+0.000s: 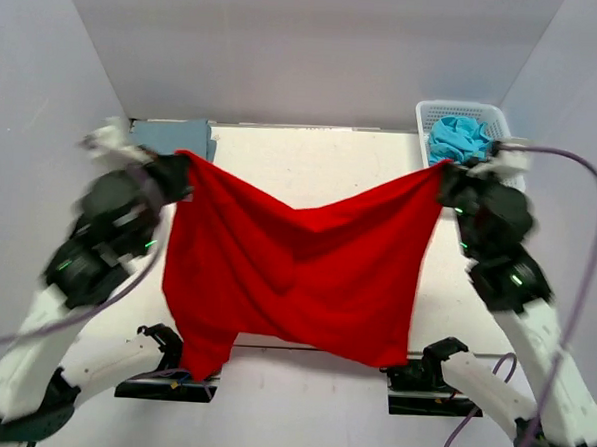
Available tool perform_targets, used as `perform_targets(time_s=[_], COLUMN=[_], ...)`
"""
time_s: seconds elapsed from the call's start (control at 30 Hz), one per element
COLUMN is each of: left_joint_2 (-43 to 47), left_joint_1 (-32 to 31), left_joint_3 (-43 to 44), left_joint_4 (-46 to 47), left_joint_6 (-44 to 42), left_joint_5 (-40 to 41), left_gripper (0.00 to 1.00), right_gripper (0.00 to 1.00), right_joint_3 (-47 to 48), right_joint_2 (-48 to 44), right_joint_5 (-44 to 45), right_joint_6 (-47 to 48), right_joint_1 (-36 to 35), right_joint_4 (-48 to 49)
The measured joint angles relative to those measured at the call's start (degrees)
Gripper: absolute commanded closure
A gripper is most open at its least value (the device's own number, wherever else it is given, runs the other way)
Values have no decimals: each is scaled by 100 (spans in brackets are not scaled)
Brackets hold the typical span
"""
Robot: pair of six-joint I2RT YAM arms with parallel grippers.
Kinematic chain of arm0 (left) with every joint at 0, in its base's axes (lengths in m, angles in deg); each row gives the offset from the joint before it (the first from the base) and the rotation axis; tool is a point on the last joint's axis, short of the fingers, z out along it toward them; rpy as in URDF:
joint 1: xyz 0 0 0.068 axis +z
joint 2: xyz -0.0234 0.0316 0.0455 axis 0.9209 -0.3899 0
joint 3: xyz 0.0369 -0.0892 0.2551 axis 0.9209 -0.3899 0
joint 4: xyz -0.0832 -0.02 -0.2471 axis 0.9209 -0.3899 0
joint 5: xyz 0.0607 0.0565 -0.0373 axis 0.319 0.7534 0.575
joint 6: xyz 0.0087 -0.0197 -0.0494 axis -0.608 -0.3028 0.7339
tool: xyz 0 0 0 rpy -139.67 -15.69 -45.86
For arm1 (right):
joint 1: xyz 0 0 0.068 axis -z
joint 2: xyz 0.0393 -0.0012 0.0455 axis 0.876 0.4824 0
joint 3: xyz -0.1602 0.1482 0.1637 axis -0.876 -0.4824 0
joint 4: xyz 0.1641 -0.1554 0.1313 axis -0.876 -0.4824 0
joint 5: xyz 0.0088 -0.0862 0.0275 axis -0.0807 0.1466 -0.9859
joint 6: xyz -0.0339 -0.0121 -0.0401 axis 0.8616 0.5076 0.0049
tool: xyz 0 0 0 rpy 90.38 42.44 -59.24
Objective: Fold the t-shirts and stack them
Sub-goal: Flatten out the tshirt
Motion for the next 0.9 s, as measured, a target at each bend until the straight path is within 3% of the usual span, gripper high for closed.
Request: perform_targets(time_s=[0.17,0.37,0.57,0.77,0.8,0.83,0.87,0.9], left_joint_2=[-1480,-2820,-4164,-6223,-6662,-6985,-7287,-7589], left_joint_1=[39,472,1246,1888,2000,2085,2177,2267], left_joint_3=[-538,-599,-271,1217,1685,2024,2406,2806], left_joint_4=[-175,221,1285,1801,1838,1808,1637,1482], left_joint_6=[673,737,306,-94,-122,-157,-197,-186], left_joint_5=[1150,1537,1108,481,369,280,173,79], left_gripper=[100,100,100,99,86,31,1,0], right_gripper=[100,100,100,100,91,63,52,39], right_joint_3=[-616,-455,802,2962,3469,3919,4282,4616], right_joint_2=[1244,2785,4601,6671,7051,7410,7676,7914], right_joint_5=[256,398,227,-188,-293,-378,-439,-511], right_joint_6=[-227,-243,-199,-149,-125,-103,-116,-79], right_joint_1=[13,168,470,789,837,874,901,918], right_joint_4=[343,1012,1429,1421,1394,1320,1213,1036])
